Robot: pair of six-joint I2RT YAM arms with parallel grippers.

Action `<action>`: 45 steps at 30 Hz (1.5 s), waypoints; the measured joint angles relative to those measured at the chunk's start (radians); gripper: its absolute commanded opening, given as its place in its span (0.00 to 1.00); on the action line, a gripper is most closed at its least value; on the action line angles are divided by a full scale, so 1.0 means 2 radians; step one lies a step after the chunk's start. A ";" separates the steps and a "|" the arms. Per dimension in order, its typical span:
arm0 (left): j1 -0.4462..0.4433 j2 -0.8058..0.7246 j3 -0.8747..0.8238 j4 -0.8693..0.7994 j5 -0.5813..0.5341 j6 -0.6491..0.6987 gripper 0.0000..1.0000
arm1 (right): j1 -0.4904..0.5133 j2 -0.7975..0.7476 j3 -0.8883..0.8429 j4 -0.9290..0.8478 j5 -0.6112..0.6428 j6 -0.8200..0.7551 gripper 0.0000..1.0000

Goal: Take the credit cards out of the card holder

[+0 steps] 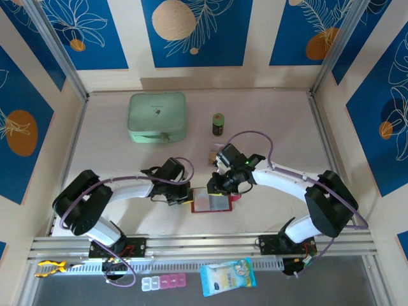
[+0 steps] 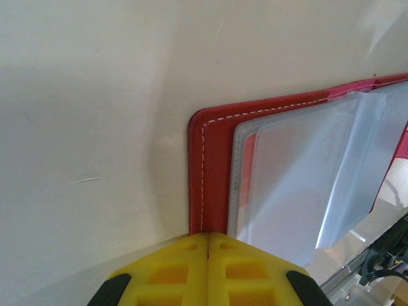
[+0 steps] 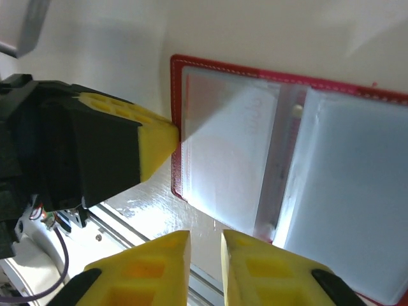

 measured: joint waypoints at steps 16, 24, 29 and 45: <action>0.001 -0.011 -0.008 -0.003 -0.010 0.008 0.00 | 0.043 0.086 0.039 0.020 0.007 0.035 0.23; 0.001 -0.014 -0.008 -0.008 -0.013 0.008 0.00 | 0.046 0.118 0.060 0.020 0.016 0.031 0.23; 0.001 -0.014 -0.008 -0.008 -0.013 0.008 0.00 | 0.046 0.133 0.060 0.017 0.018 0.029 0.23; 0.002 -0.014 -0.008 -0.008 -0.013 0.011 0.00 | 0.033 0.123 0.043 0.010 0.020 0.025 0.23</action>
